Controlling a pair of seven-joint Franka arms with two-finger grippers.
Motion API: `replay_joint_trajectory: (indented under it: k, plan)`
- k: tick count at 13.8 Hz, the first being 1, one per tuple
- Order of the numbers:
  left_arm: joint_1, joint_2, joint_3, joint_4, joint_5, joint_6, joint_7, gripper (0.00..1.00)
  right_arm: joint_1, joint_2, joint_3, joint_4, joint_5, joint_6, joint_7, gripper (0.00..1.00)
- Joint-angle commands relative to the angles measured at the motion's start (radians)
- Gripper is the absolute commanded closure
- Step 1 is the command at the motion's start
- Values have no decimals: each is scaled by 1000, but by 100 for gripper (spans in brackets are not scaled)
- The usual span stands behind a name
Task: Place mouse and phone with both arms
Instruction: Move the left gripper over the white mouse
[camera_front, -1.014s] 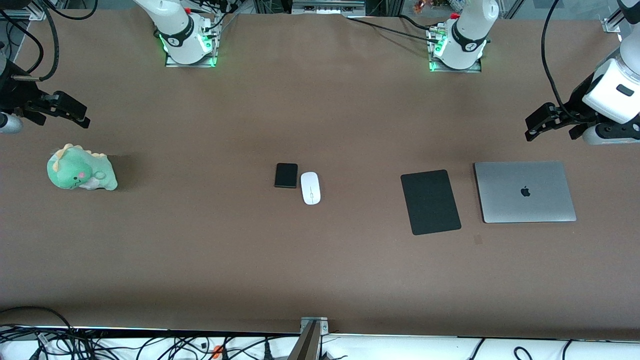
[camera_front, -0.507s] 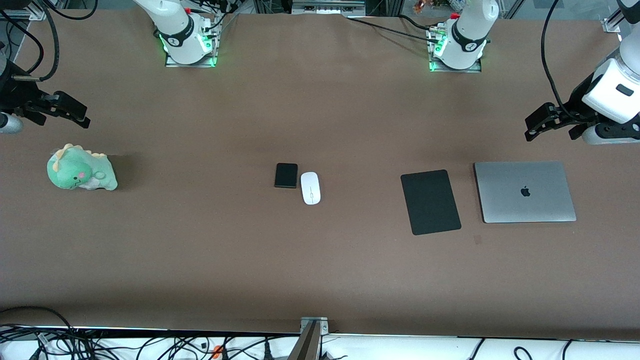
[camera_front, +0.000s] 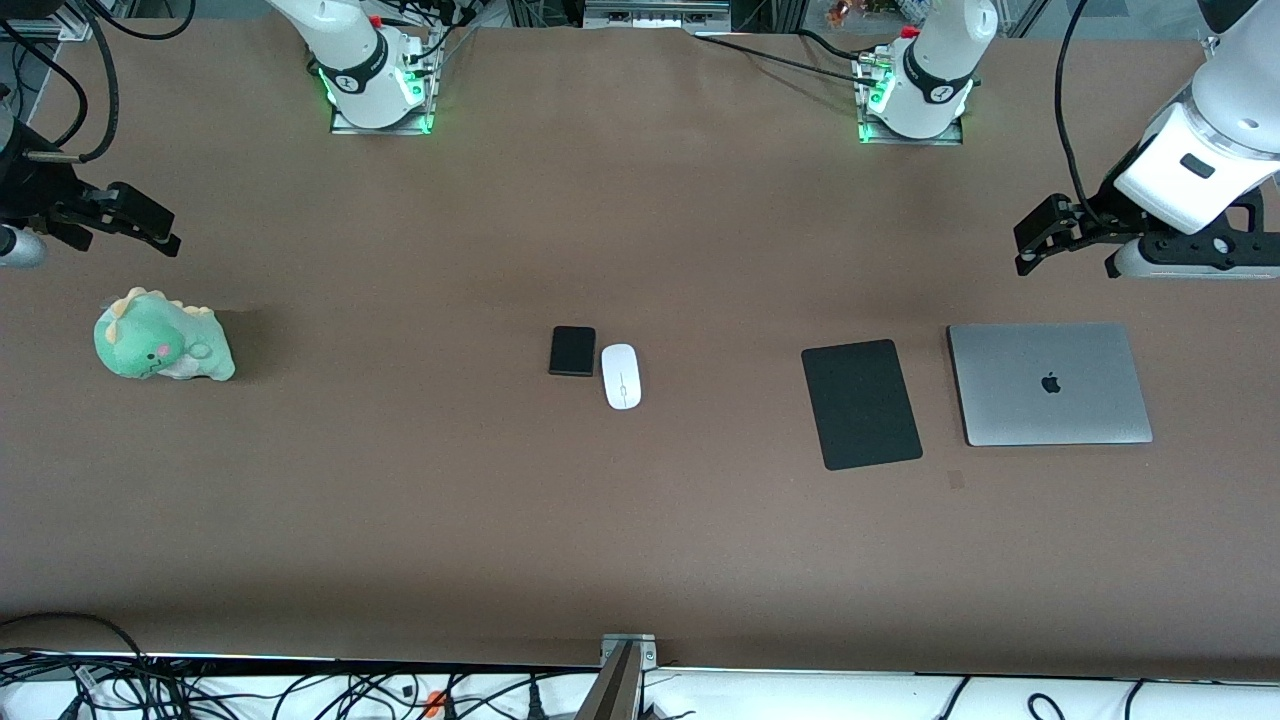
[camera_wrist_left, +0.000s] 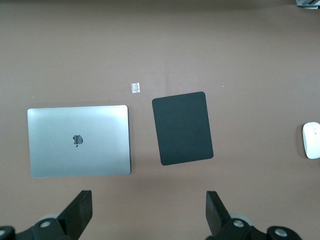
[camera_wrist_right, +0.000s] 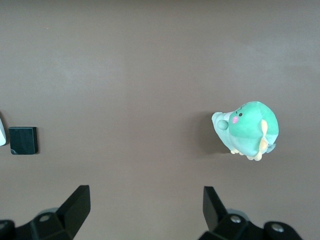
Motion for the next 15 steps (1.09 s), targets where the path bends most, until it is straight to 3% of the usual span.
replay_joint_trajectory:
  k: [1,8,11,15]
  plan:
    - [-1,48,-27,25,-15,-17,5,0,-3,-16,5,-14,-1,-4,1,0]
    - [-1,48,-29,28,-2,-34,46,0,-3,-16,4,-14,1,-5,-1,0]
    - [-3,106,-40,20,0,-65,50,0,-3,-18,4,-14,-1,-5,-1,0]
    - [-3,108,-47,23,-14,-80,21,0,-3,-18,4,-11,1,-5,-5,0]
